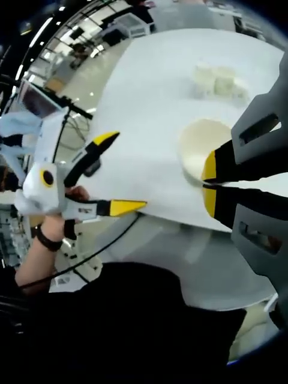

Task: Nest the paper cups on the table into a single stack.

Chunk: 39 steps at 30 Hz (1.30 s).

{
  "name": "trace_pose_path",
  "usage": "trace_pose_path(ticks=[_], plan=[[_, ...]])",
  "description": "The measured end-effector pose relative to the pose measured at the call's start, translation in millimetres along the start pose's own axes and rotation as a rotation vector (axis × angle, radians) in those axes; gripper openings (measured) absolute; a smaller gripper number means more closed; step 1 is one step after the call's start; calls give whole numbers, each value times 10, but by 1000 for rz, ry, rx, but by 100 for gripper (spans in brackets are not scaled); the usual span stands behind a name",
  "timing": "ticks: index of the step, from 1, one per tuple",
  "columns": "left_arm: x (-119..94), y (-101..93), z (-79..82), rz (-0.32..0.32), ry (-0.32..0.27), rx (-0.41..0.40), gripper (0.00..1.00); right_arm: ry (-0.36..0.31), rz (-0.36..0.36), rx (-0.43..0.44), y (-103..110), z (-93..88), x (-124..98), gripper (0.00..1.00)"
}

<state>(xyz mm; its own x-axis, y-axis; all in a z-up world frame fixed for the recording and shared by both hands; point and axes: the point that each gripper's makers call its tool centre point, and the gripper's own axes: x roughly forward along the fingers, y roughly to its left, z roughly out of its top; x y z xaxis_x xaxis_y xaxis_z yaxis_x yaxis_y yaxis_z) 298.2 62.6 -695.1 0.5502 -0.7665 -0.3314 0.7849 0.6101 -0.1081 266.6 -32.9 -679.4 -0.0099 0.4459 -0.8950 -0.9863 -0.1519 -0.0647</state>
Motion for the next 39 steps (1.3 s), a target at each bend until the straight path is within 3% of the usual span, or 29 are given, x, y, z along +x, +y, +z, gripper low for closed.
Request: trace_pose_path(ticks=[15,22,39], plan=[[10,31,-76,-1,5,-19,85,13,27,-2,33,-53,158,0],[22,31,-104,-3,10,-23,84,86,47,-52,68,-197,321,0],[-81,71,-104,29,3,-39,83,112,97,-11,64,-331,649,0]])
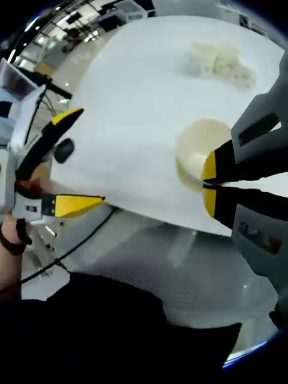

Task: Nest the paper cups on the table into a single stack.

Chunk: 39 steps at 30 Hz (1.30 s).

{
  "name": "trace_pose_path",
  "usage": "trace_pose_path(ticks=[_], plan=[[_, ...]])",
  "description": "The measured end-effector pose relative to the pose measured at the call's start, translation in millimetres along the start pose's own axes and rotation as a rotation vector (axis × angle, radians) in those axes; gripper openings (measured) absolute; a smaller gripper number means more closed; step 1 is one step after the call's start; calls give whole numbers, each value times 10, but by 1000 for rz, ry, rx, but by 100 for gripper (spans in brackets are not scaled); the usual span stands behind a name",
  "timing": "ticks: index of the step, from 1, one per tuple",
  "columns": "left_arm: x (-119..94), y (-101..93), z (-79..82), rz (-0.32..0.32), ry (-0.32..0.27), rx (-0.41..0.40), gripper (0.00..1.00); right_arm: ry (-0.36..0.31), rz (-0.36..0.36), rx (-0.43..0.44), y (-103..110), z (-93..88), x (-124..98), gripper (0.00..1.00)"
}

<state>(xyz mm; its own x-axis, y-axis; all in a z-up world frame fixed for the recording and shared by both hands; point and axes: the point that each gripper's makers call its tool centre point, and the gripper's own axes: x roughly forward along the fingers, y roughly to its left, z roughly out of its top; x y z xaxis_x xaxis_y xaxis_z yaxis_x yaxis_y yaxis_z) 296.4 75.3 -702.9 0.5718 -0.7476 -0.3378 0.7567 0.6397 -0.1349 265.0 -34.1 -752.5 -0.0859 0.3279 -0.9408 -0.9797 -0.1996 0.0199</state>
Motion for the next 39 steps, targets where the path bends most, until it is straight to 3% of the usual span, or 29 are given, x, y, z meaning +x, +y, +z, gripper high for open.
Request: trace_pose_path(ticks=[21,32,39], plan=[[12,-39,-10,-4,8,-11,84,-16,22,24,40,-33,154,0],[-3,11,-63,0,11,-13,84,-43,24,-2,56,-2,225,10],[-7,38,-98,5,13,-20,84,-81,16,52,55,48,213,17]])
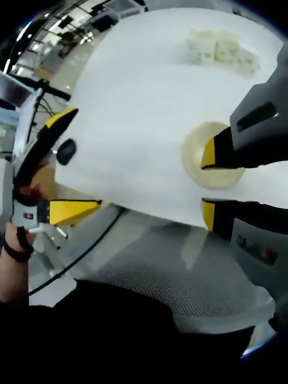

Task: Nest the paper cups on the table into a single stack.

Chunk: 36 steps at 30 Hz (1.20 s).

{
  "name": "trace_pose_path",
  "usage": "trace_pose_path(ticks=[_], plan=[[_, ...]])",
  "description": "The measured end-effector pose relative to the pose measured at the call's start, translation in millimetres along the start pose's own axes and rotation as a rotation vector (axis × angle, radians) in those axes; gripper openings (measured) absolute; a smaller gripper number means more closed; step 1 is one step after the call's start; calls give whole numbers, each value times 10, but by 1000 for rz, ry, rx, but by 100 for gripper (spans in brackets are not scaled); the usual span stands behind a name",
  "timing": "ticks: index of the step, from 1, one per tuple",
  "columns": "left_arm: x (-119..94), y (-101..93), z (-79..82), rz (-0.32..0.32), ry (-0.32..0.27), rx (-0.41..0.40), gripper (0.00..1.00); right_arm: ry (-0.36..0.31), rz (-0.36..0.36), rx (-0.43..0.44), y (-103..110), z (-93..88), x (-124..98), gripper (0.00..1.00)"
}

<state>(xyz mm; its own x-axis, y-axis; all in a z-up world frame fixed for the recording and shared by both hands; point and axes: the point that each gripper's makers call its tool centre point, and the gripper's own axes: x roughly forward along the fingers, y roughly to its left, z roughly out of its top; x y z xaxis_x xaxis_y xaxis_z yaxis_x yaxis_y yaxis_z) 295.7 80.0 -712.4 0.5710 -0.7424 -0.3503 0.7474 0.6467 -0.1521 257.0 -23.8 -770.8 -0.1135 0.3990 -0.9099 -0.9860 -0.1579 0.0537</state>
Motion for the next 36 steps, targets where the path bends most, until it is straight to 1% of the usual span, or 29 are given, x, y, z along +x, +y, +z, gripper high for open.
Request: trace_pose_path(ticks=[6,9,12,19,21,27,28,32,36], plan=[[1,-27,17,0,-6,-4,84,-15,-8,22,9,15,-18,17],[4,-26,-1,-3,-3,-3,84,-45,-6,36,41,55,-43,17],[6,-25,14,-3,-5,-5,84,-55,-10,54,48,54,-50,18],[-11,-5,58,2,-16,-1,84,-155,-31,164,38,133,-180,24],[-16,-5,41,0,-12,1,83,-186,-34,194,38,157,-234,25],[-16,-33,45,-5,-19,5,84,-267,-47,270,45,231,-366,31],[-16,-35,49,-5,-21,7,84,-297,-52,284,47,272,-397,33],[-13,-51,67,-9,-23,13,84,-355,-62,333,58,318,-468,36],[-11,-66,89,-14,-23,20,84,-443,-87,423,38,366,-568,41]])
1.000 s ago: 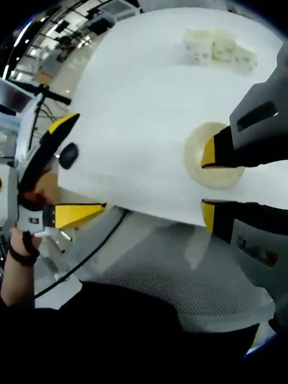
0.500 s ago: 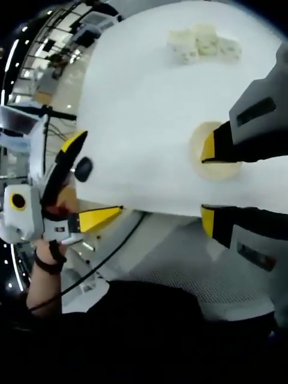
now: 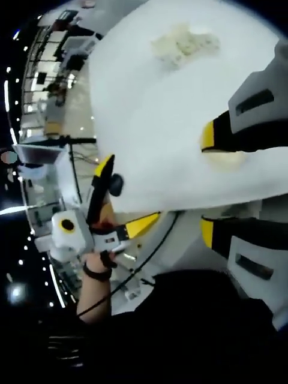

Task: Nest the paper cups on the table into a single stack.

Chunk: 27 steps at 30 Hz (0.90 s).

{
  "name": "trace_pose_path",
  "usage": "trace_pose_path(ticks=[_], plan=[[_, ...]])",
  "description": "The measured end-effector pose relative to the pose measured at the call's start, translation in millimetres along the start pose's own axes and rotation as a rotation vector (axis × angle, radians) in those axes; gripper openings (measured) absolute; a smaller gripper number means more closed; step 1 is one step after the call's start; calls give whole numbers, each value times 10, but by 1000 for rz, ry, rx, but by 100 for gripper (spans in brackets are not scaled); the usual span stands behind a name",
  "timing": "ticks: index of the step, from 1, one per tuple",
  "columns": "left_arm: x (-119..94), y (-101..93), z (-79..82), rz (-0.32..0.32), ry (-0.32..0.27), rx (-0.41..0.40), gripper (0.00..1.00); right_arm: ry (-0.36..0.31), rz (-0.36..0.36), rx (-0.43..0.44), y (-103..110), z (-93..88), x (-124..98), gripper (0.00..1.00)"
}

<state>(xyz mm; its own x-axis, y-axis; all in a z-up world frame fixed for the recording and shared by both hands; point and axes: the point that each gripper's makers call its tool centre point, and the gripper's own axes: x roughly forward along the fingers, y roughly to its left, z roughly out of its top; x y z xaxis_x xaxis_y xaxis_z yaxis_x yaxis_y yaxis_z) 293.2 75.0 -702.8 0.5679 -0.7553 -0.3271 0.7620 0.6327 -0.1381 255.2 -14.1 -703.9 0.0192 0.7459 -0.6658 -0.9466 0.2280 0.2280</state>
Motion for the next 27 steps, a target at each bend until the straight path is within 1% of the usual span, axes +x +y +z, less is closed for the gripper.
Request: trace_pose_path(ticks=[3,6,7,10,13,16,18,20,23,24,27], plan=[[0,-2,7,-5,1,3,84,-40,-12,32,-2,18,-69,42],[-3,-4,24,-10,5,9,84,-74,-41,62,-42,26,-141,43],[-2,-5,35,-11,4,10,84,-94,-55,78,-62,35,-171,43],[3,-6,43,-15,3,12,84,-118,-73,111,-85,25,-227,44],[18,-32,33,-24,6,13,84,-138,-91,121,-90,33,-273,45],[33,-58,8,-35,17,16,84,-176,-101,126,-92,69,-323,45],[37,-72,11,-41,20,16,84,-198,-105,146,-101,82,-352,45],[40,-77,15,-44,22,18,84,-251,-105,186,-113,138,-387,46],[41,-75,11,-48,25,17,84,-366,-92,287,-141,259,-462,49],[42,-72,6,-48,28,19,84,-396,-98,315,-168,280,-486,50],[39,-69,-1,-48,29,17,84,-499,-82,397,-183,369,-557,52]])
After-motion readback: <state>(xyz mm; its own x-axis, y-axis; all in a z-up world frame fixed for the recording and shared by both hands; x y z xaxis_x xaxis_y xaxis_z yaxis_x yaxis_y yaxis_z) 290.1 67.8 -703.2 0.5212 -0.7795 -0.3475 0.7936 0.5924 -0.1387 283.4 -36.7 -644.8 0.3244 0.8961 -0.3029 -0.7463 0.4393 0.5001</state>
